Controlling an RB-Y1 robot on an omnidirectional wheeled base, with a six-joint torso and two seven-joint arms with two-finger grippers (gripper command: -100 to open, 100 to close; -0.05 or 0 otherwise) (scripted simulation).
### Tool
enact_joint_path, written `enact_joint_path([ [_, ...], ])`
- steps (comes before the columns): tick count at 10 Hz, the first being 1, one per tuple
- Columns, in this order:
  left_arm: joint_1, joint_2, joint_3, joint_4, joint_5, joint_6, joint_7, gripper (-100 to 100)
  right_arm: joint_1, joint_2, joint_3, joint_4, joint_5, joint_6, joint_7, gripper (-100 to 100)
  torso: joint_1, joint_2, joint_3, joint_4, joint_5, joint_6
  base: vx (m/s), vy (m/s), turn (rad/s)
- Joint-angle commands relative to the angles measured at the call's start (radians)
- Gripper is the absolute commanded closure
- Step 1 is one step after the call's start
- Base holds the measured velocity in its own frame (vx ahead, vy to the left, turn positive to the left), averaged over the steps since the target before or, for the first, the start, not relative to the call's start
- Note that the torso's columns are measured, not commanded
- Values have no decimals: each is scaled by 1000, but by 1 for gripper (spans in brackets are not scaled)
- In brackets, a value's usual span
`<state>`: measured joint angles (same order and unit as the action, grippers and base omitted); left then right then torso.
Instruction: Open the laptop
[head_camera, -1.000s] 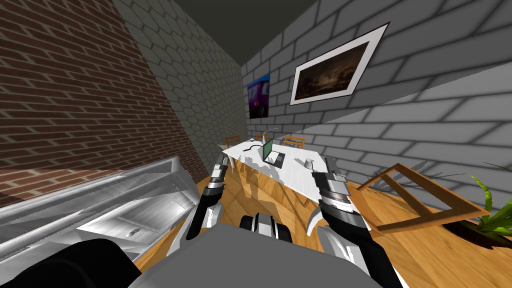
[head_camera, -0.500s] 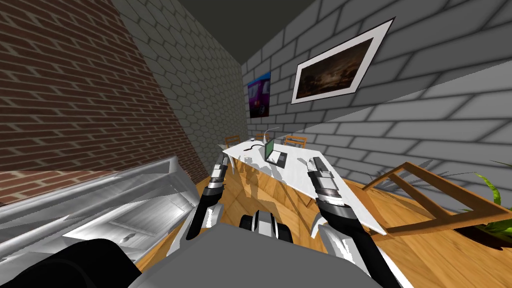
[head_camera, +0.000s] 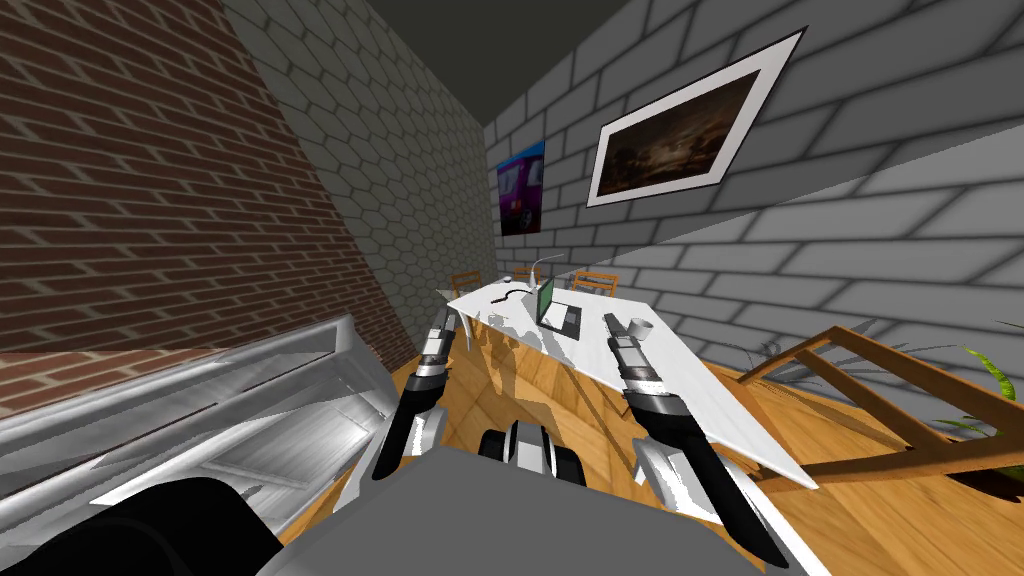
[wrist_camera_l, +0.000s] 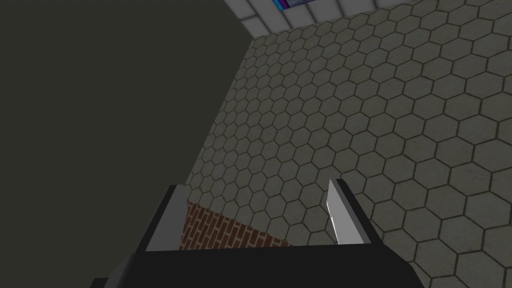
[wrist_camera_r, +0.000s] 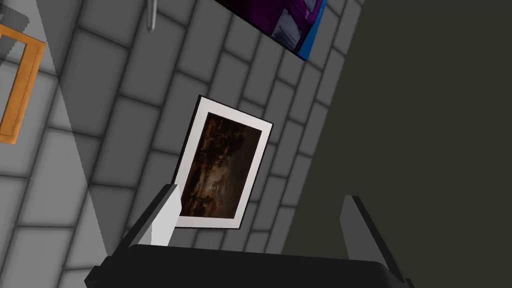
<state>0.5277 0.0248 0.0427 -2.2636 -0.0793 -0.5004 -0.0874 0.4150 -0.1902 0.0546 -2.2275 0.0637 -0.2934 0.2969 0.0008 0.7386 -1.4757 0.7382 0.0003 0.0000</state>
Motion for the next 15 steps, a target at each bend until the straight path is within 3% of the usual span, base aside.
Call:
enact_joint_path([
  [1, 0, 0, 0, 0, 0, 0, 0, 0, -37, -18, -3, 31, 25, 45, 54, -100, 0, -1, -1, 0, 0, 0, 47, 95, -9],
  [4, 0, 0, 0, 0, 0, 0, 0, 0, -97, -48, -6, 76, 76, 128, 145, -100, 0, 0, 0, 0, 0, 0, 46, 106, -22],
  [5, 0, 0, 0, 0, 0, 0, 0, 0, -97, -48, -6, 76, 76, 128, 155, -100, 1, 0, 0, 0, 0, 0, 36, 102, -9],
  [7, 0, 0, 0, 0, 0, 0, 0, 0, -139, -70, -8, 108, 112, 187, 218, -100, -1, 0, 0, 0, 0, 0, 52, 128, -20],
  [8, 0, 0, 0, 0, 0, 0, 0, 0, -139, -70, -8, 108, 112, 187, 226, -100, 1, -2, -1, -1, 0, 0, 43, 102, -12],
  [10, 0, 0, 0, 0, 0, 0, 0, 0, -183, -95, -11, 145, 149, 246, 291, -100, -3, 0, 0, 0, -1, 0, 39, 102, -20],
  [11, 0, 0, 0, 0, 0, 0, 0, 0, -183, -95, -11, 145, 149, 248, 299, -100, 0, 0, 0, 0, 0, 0, 35, 98, -13],
  [13, 0, 0, 0, 0, 0, 0, 0, 0, -228, -122, -13, 186, 187, 310, 364, -100, -1, -1, -1, 0, 0, 0, 51, 111, -21],
  [14, 0, 0, 0, 0, 0, 0, 0, 0, -228, -122, -13, 186, 187, 310, 372, -100, 0, -2, -1, 0, 0, 0, 43, 103, -9],
  [15, 0, 0, 0, 0, 0, 0, 0, 0, -252, -137, -14, 209, 206, 342, 409, -100, -1, 0, 0, 0, 0, 0, 51, 117, -18],
])
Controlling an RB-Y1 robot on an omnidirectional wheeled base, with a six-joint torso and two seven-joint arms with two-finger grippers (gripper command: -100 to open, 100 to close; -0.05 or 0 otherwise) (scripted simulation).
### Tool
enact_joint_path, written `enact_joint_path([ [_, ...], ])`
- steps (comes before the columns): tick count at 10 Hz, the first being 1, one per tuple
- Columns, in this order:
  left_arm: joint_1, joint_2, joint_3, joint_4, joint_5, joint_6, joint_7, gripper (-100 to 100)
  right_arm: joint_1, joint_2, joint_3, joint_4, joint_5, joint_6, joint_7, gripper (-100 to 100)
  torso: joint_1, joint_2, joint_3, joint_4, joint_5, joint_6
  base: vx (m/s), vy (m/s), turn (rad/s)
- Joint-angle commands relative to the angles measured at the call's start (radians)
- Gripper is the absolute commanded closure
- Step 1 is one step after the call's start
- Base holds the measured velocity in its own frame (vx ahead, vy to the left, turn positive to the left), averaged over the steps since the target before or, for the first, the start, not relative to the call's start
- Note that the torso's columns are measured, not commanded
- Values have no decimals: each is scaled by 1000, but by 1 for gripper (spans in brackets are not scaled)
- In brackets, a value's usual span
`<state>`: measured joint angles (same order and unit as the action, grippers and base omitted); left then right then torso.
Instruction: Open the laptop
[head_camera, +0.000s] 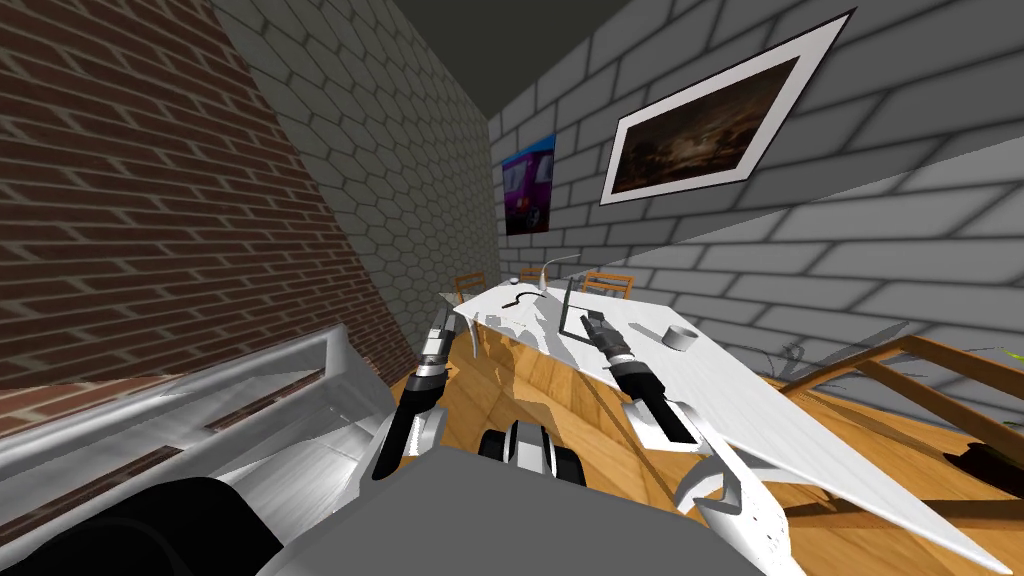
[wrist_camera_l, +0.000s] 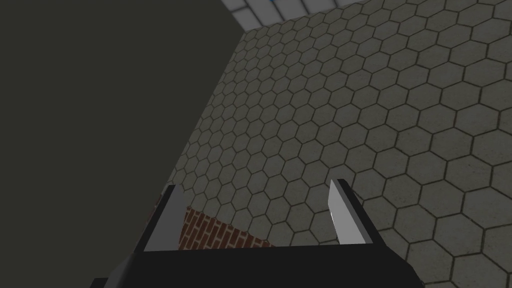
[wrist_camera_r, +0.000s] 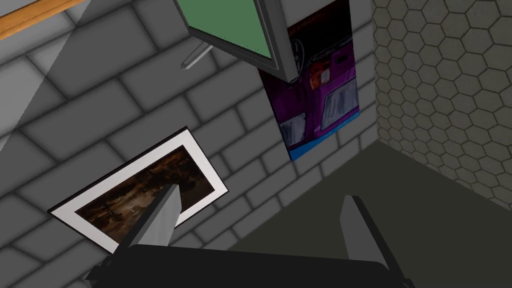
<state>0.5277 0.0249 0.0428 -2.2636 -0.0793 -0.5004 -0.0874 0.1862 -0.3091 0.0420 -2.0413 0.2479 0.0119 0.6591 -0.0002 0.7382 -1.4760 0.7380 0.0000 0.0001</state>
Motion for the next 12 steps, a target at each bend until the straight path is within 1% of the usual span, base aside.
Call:
enact_joint_path([
  [1, 0, 0, 0, 0, 0, 0, 0, 0, -46, -33, -3, 46, 41, 69, 76, -100, 1, 0, 0, 0, 0, 0, 59, 142, -25],
  [2, 0, 0, 0, 0, 0, 0, 0, 0, -46, -33, -3, 46, 41, 69, 84, -100, 1, -1, 0, 0, 0, 0, 32, 104, -11],
  [4, 0, 0, 0, 0, 0, 0, 0, 0, -94, -63, -6, 96, 79, 129, 149, -100, -1, 1, 1, 0, 0, 0, 37, 123, -23],
  [5, 0, 0, 0, 0, 0, 0, 0, 0, -94, -63, -6, 96, 79, 134, 158, -100, 1, -1, 0, 0, 0, 0, 47, 103, -13],
  [7, 0, 0, 0, 0, 0, 0, 0, 0, -142, -95, -8, 149, 116, 197, 222, -100, -1, 0, 0, 0, 0, 0, 33, 111, -19],
  [8, 0, 0, 0, 0, 0, 0, 0, 0, -142, -95, -8, 149, 116, 198, 230, -100, 1, 0, 0, 0, 0, 0, 39, 110, -13],
  [10, 0, 0, 0, 0, 0, 0, 0, 0, -188, -129, -11, 200, 153, 260, 294, -100, -1, 0, 0, 0, 0, 0, 46, 116, -20],
  [11, 0, 0, 0, 0, 0, 0, 0, 0, -188, -129, -11, 200, 153, 260, 301, -100, 1, -1, 0, 0, 0, 0, 35, 101, -12],
  [12, 0, 0, 0, 0, 0, 0, 0, 0, -211, -145, -12, 225, 170, 290, 335, -100, -1, 0, 0, 0, 0, 0, 31, 92, -12],
])
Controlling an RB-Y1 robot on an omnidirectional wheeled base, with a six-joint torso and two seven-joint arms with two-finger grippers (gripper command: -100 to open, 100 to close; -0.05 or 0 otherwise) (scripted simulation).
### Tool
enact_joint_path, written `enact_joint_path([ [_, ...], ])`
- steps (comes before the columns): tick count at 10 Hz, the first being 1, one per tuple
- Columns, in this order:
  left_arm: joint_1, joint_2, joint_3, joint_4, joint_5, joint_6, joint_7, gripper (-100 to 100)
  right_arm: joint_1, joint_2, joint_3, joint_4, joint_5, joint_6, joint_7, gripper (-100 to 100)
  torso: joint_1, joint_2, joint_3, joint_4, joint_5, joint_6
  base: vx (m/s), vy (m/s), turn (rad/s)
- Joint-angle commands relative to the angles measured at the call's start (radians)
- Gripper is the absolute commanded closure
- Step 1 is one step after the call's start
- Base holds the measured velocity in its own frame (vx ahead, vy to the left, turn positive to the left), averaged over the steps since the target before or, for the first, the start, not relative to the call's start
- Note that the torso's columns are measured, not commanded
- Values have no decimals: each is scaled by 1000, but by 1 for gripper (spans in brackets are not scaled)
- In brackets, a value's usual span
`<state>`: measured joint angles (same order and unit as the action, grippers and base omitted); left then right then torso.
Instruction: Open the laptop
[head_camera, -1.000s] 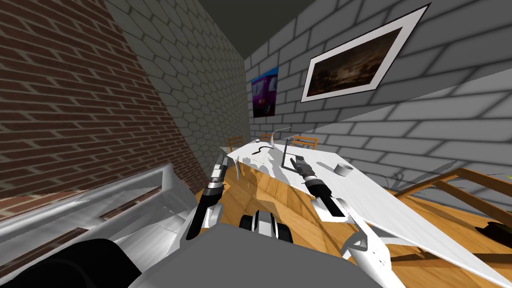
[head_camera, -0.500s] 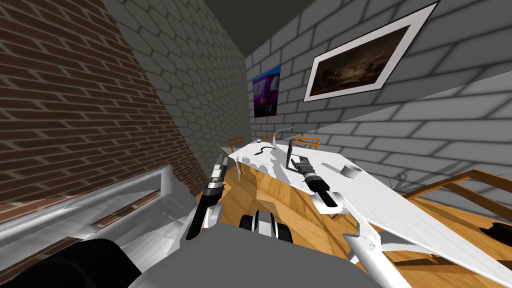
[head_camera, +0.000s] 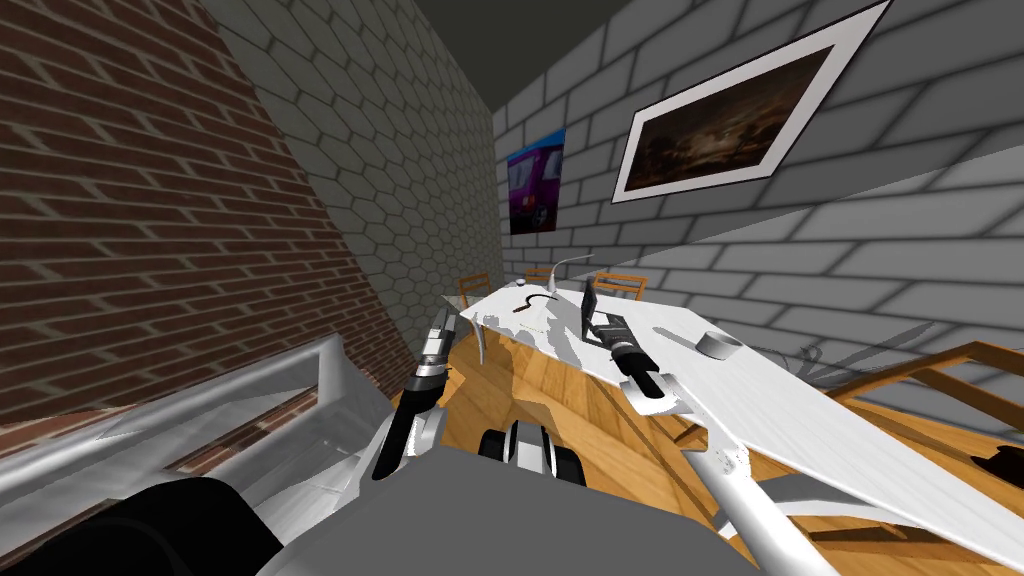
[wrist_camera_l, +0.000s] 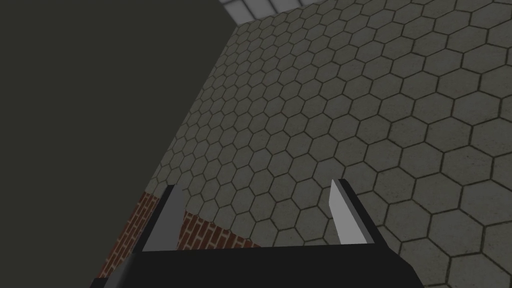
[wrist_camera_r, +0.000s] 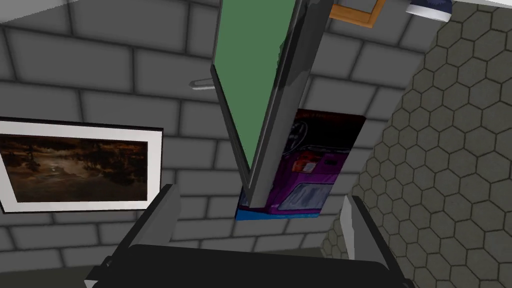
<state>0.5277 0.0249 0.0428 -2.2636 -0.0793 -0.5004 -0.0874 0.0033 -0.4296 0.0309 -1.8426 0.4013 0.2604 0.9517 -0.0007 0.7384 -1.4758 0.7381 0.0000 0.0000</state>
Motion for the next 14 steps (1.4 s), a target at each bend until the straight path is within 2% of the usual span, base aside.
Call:
enact_joint_path([
  [1, 0, 0, 0, 0, 0, 0, 0, 0, -49, -41, -2, 50, 34, 71, 72, -100, 0, 0, 0, 0, 0, 0, 39, 119, -26],
  [2, 0, 0, 0, 0, 0, 0, 0, 0, -49, -41, -2, 50, 34, 71, 75, -100, 1, -1, 0, 0, 0, 0, 21, 93, -11],
  [5, 0, 0, 0, 0, 0, 0, 0, 0, -107, -85, -5, 113, 80, 149, 163, -100, 2, -1, -1, 0, 0, 0, 42, 118, -19],
  [6, 0, 0, 0, 0, 0, 0, 0, 0, -107, -85, -5, 113, 80, 149, 163, -100, 2, -1, -1, 0, 1, 0, 30, 90, -8],
  [12, 0, 0, 0, 0, 0, 0, 0, 0, -189, -152, -10, 197, 145, 259, 289, -100, 1, 0, 0, 0, 0, 0, 29, 86, -14],
  [13, 0, 0, 0, 0, 0, 0, 0, 0, -182, -149, -10, 192, 135, 244, 273, -100, 1, -1, 0, 0, 0, 0, 20, 42, -6],
  [14, 0, 0, 0, 0, 0, 0, 0, 0, -183, -150, -10, 193, 136, 248, 278, -100, -2, 0, 0, 0, -1, 0, 4, 9, 2],
])
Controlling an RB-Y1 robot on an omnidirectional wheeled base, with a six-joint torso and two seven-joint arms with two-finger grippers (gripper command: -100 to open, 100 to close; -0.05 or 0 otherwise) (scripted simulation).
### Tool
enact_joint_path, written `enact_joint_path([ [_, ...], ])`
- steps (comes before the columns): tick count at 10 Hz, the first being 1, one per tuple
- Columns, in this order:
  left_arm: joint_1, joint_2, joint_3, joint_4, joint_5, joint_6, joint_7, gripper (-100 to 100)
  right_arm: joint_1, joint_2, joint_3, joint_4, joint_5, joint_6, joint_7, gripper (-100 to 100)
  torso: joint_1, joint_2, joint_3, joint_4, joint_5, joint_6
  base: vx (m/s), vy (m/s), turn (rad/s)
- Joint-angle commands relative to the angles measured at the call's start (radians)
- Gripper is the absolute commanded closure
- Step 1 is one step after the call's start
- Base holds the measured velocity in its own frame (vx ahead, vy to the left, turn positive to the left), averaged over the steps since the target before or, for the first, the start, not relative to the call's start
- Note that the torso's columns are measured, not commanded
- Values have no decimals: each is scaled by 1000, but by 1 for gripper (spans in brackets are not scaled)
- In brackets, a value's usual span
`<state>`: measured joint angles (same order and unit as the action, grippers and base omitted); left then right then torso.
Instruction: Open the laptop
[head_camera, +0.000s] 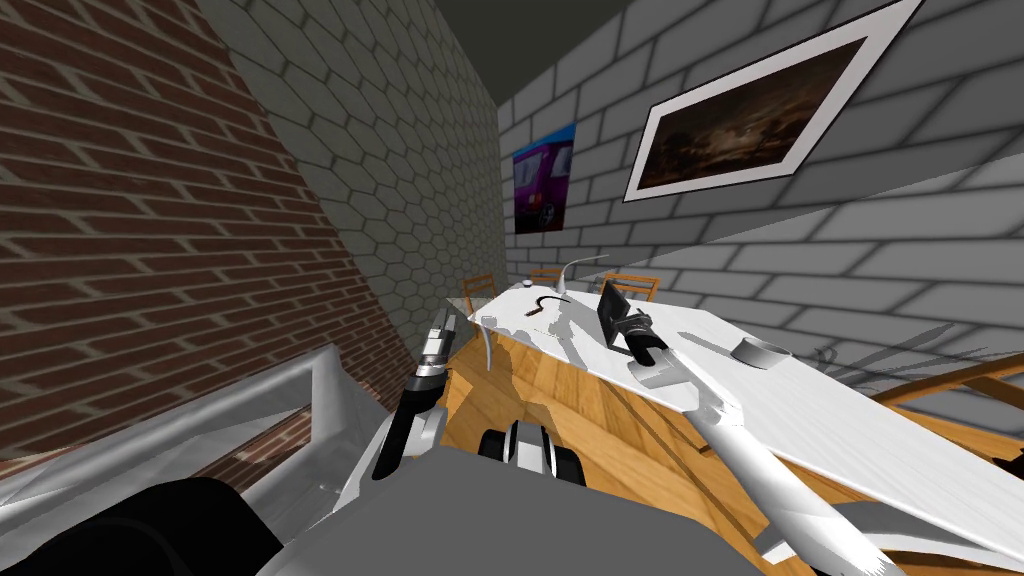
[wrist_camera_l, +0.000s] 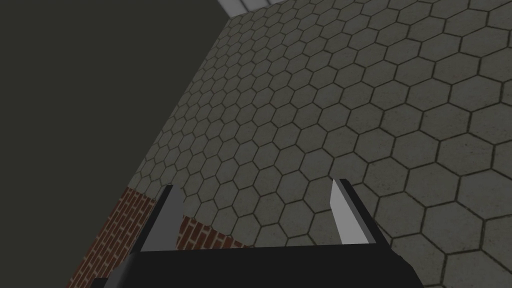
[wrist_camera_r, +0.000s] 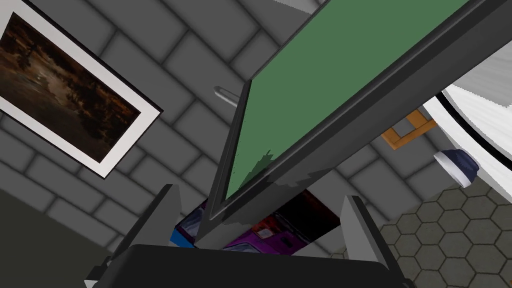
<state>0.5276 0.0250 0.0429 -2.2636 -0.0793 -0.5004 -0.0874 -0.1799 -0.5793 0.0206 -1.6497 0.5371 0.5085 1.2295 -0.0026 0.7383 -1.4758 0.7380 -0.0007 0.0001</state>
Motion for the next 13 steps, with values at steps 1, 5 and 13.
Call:
enact_joint_path([
  [1, 0, 0, 0, 0, 0, 0, 0, 0, 0, 0, 0, 0, 0, 0, 0, 100, -1, 1, 0, 0, 0, 0, 0, 0, 0],
  [5, 0, 0, 0, 0, 0, 0, 0, 0, -22, 50, -42, 49, -35, -72, -107, 100, -2, 0, 0, -1, -1, 3, -26, -58, -48],
  [13, 0, 0, 0, 0, 0, 0, 0, 0, -41, 134, -108, 135, -83, -216, -271, 100, -2, -5, -3, -4, -1, 3, -11, -47, -52],
])
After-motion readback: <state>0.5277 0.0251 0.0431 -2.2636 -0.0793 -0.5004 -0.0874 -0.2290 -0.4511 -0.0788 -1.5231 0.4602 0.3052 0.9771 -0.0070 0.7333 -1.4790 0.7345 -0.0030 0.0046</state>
